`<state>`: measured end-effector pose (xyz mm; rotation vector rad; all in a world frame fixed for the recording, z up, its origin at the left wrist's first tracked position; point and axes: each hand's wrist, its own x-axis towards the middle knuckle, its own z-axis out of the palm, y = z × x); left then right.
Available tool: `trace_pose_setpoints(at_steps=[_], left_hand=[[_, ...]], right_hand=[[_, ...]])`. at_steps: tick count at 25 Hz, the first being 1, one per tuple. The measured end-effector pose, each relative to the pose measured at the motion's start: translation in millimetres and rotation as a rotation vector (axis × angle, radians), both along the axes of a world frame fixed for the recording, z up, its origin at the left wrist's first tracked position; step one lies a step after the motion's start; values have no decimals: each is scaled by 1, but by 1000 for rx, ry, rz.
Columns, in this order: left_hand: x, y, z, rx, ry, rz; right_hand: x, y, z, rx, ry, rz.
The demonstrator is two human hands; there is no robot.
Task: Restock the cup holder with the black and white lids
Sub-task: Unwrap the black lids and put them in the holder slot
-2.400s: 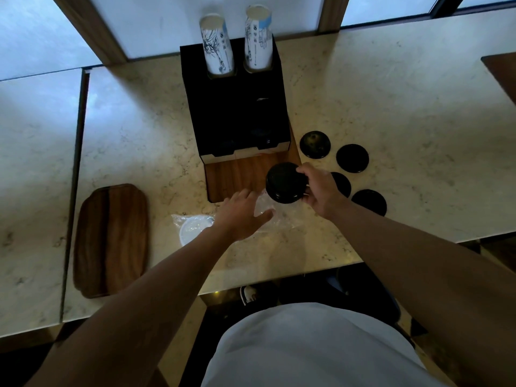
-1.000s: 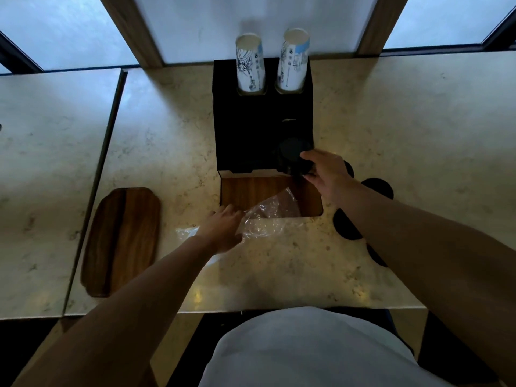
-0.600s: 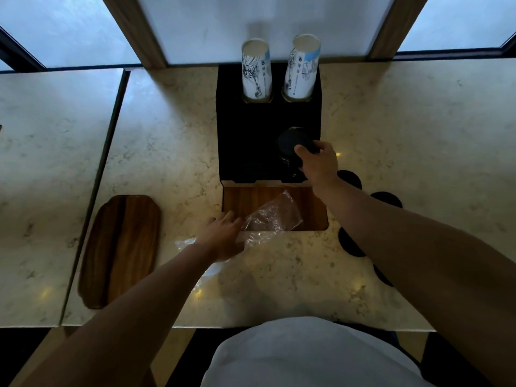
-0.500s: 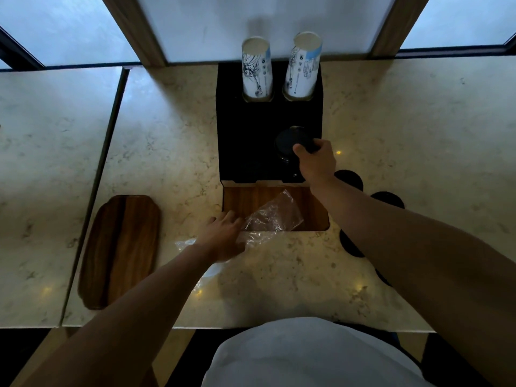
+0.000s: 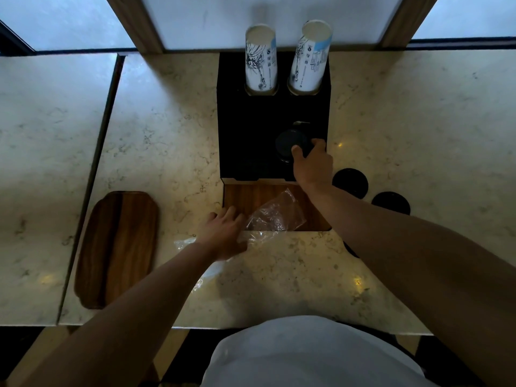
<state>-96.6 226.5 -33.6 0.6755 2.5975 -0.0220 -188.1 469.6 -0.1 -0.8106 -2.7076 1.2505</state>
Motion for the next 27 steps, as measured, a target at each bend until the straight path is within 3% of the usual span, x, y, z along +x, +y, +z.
trace_pose_setpoints(at_steps=[4, 20, 27], left_hand=[[-1, 0, -3, 4, 2, 4], [-2, 2, -6, 32, -9, 18], [-1, 0, -7, 39, -3, 19]], right_hand=[[2, 4, 1, 61, 16, 15], [-13, 17, 8, 41, -245, 228], [-13, 15, 8, 251, -325, 384]])
